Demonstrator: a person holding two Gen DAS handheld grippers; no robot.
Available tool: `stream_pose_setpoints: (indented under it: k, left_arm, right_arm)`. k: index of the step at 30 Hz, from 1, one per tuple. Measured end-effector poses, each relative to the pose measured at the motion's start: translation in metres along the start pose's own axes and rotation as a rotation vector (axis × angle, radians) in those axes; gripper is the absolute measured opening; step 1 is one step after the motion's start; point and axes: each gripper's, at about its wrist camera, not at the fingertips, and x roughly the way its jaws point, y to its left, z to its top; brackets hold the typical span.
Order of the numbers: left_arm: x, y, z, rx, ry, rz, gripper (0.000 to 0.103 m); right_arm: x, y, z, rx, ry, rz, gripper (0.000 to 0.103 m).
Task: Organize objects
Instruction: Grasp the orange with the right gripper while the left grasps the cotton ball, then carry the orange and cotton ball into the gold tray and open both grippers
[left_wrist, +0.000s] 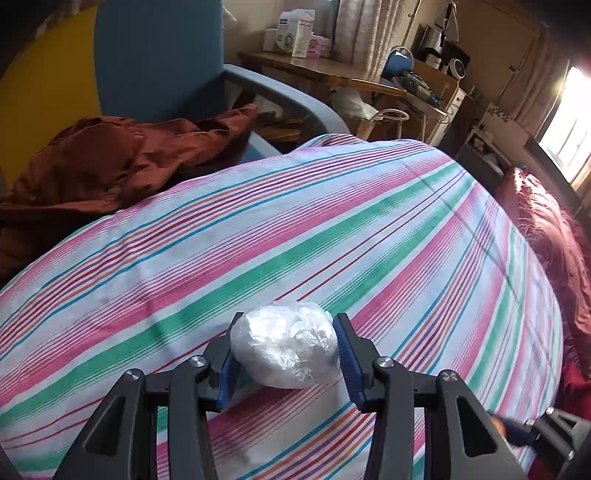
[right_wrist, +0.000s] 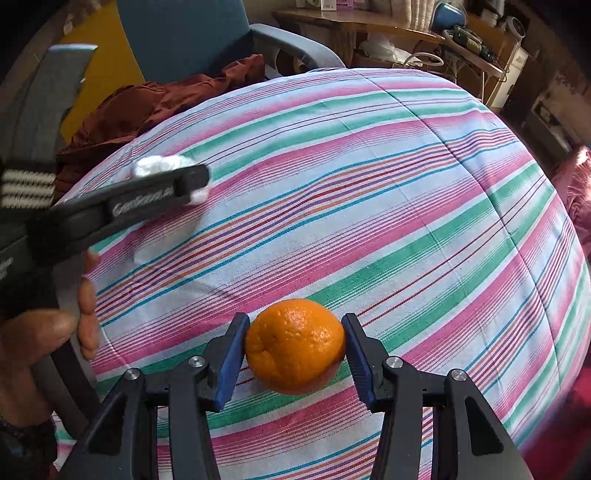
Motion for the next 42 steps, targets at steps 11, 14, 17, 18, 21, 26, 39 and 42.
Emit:
stream_pose_setpoints:
  k: [11,14,17,18,21,26,39,42]
  left_arm:
    - [-0.086,0.061,-0.103,-0.133,-0.025,0.105,0.045]
    - [-0.112,0.070,-0.140,-0.154,-0.031,0.138,0.045]
    - [-0.133,0.075,-0.170,-0.167,-0.048,0.167,0.045]
    - [-0.140,0.076,-0.181,-0.168,-0.055,0.180,0.045]
    - [-0.155,0.073,-0.204,-0.160,-0.066,0.201,0.045]
    - [-0.174,0.075,-0.231,-0.162,-0.072,0.212,0.045]
    - [-0.214,0.083,-0.260,-0.145,-0.123,0.205,0.045]
    - [-0.225,0.083,-0.262,-0.145,-0.145,0.201,0.045]
  right_arm:
    - [-0.008,0.044,-0.008,-0.200,-0.027,0.143,0.051]
    - [-0.009,0.059,-0.014,-0.264,-0.028,0.163,0.051]
    - [-0.009,0.071,-0.018,-0.320,-0.033,0.168,0.051]
    - [-0.009,0.074,-0.019,-0.331,-0.035,0.169,0.051]
    - [-0.008,0.083,-0.023,-0.367,-0.037,0.160,0.051]
    - [-0.003,0.096,-0.032,-0.428,-0.020,0.135,0.051]
    - [-0.010,0.131,-0.057,-0.460,0.032,0.090,0.051]
    - [-0.014,0.144,-0.068,-0.484,0.043,0.102,0.051]
